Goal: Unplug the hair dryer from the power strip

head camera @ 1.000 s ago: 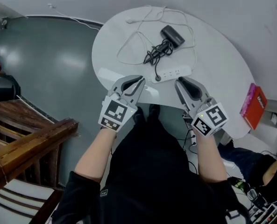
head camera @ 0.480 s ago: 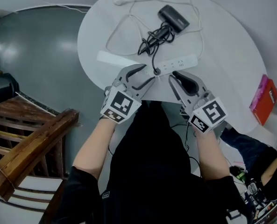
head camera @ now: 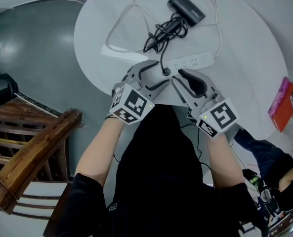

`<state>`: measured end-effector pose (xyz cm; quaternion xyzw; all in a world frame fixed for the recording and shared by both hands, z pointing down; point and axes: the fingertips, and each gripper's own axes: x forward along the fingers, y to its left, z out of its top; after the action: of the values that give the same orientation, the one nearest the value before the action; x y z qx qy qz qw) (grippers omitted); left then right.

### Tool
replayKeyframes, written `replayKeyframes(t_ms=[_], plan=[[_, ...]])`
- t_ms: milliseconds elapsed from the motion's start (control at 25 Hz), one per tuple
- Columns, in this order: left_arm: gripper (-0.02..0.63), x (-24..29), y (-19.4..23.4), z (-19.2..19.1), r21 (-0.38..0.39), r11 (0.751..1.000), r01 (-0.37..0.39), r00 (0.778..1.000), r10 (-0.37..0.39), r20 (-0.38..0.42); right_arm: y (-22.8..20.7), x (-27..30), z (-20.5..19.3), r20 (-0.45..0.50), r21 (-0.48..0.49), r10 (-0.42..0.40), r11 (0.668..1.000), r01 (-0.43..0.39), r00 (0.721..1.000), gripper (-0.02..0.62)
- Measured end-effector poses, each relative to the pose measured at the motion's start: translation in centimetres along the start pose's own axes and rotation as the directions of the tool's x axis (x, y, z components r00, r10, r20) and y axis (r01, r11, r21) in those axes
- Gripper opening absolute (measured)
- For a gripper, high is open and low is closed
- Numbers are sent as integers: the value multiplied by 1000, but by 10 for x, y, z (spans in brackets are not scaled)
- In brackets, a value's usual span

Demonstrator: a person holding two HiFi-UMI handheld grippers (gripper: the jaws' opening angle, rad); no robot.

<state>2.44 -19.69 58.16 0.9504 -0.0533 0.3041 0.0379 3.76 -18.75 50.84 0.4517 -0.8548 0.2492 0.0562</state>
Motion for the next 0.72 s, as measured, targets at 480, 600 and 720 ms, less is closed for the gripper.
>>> replayKeyframes(t_ms=[480,600,720], plan=[[241,8,1,-2,21,1000,-5,1000,5,-4,-1,21,-20,-59,-46,1,999,-4,998,107],[239,8,-1,-2,34,999,-7,1000,7,-5,-2,28,-26,-75,-74,-7,997,1,997,107],[238,8,-1,-2,30,1000,-9,1000,9,3,0,36,-32,-87,-116,-22,993,12,996,107]])
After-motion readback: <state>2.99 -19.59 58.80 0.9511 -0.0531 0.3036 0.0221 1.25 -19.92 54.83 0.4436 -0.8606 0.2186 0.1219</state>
